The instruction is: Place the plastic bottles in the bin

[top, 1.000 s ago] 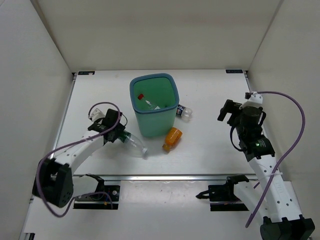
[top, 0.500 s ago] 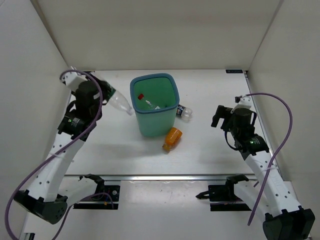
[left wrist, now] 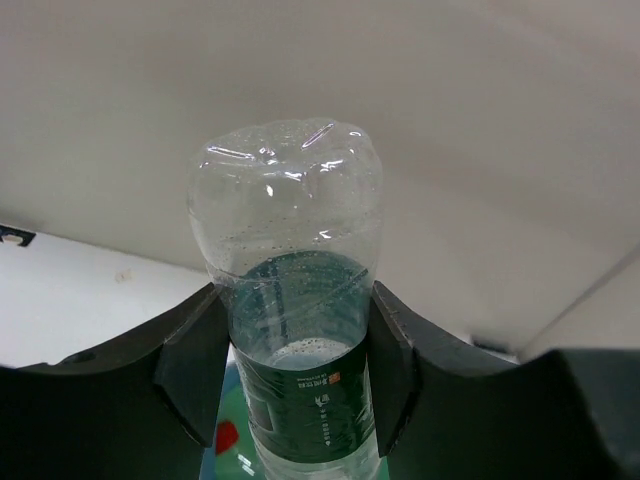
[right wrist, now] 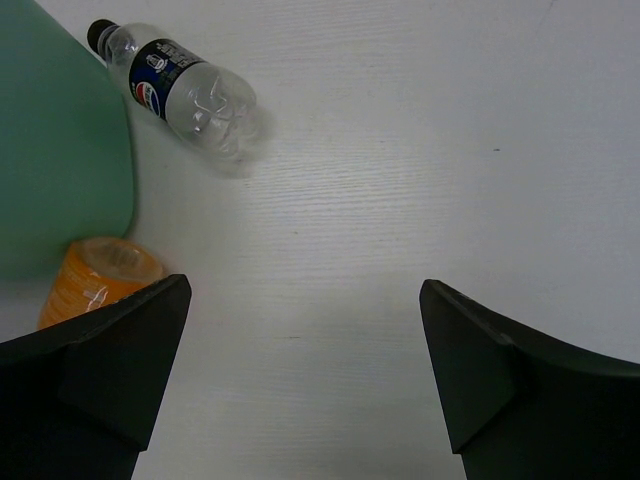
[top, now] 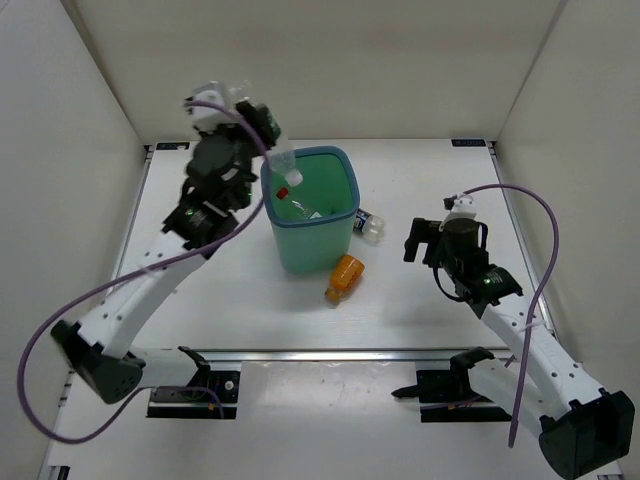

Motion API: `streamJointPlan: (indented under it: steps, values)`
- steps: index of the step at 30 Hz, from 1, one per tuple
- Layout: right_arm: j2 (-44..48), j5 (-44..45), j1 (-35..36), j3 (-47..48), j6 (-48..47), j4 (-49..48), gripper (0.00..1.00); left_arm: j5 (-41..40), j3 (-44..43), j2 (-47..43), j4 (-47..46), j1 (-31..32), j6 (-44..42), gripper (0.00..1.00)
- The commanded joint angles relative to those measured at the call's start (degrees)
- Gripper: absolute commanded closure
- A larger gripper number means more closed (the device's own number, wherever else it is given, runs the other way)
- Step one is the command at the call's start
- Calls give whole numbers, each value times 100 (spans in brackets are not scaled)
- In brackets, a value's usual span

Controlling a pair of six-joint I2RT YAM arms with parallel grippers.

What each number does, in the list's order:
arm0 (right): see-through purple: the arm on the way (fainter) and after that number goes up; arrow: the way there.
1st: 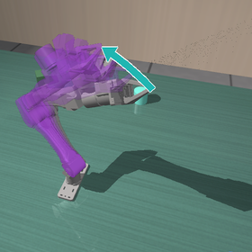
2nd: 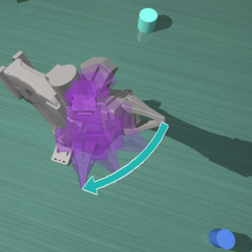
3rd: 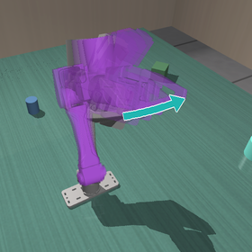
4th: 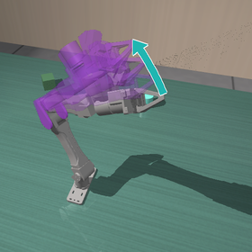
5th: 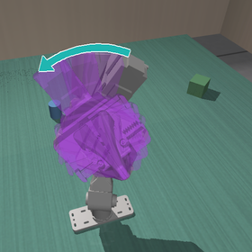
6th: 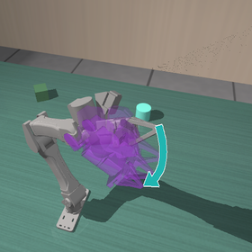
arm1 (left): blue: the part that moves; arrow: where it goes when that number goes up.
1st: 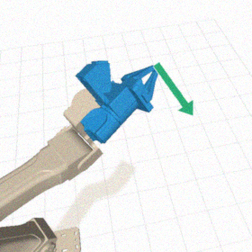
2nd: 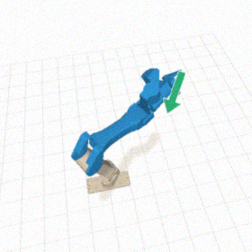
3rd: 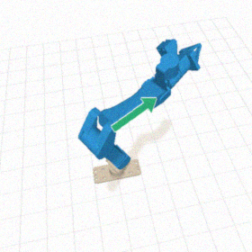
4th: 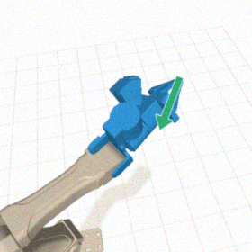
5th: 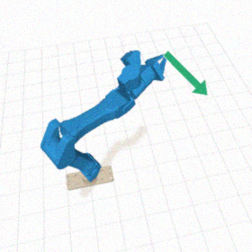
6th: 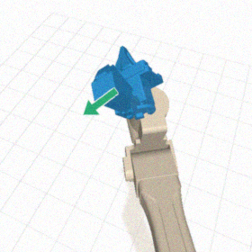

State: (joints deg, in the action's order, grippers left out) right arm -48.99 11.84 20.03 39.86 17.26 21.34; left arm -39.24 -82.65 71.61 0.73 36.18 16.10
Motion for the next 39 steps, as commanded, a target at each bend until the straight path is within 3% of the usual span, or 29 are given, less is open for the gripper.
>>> streamJointPlan:
  steps: [1,3,6,8,9,17,21,25,30,34,39]
  values:
    - [-171,-15,132,57,173,-280,3,57,-154,545,-223,363,-765,43]
    - [-242,134,334,84,208,-271,2,109,-128,730,-91,389,-696,38]
    - [-400,170,475,110,217,-279,1,206,-93,758,155,415,-634,22]
    - [-488,22,388,119,138,-324,1,286,29,583,68,477,-678,3]
    - [-558,-110,300,154,103,-367,1,390,99,503,41,486,-722,1]
    - [-1155,-2219,-648,329,-1318,-1351,1,1277,-6,-120,1147,513,-609,1]
    - [-1953,-3292,-887,891,-1664,-1588,3,1884,931,-945,1588,-13,383,1]
    - [-2895,-4196,-1106,1636,-2233,-1572,4,1999,1962,-1650,2332,-838,1219,1]
    - [-4485,-4006,-897,3070,-2902,-720,5,2570,3121,-2300,3582,-1973,1896,1]
    - [-5224,-4118,-825,3361,-3088,-991,6,2633,3904,-2687,4101,-2106,2335,2]
    - [-5962,-4322,-677,3853,-3105,-1053,6,2737,4055,-2872,4365,-2335,2407,2]
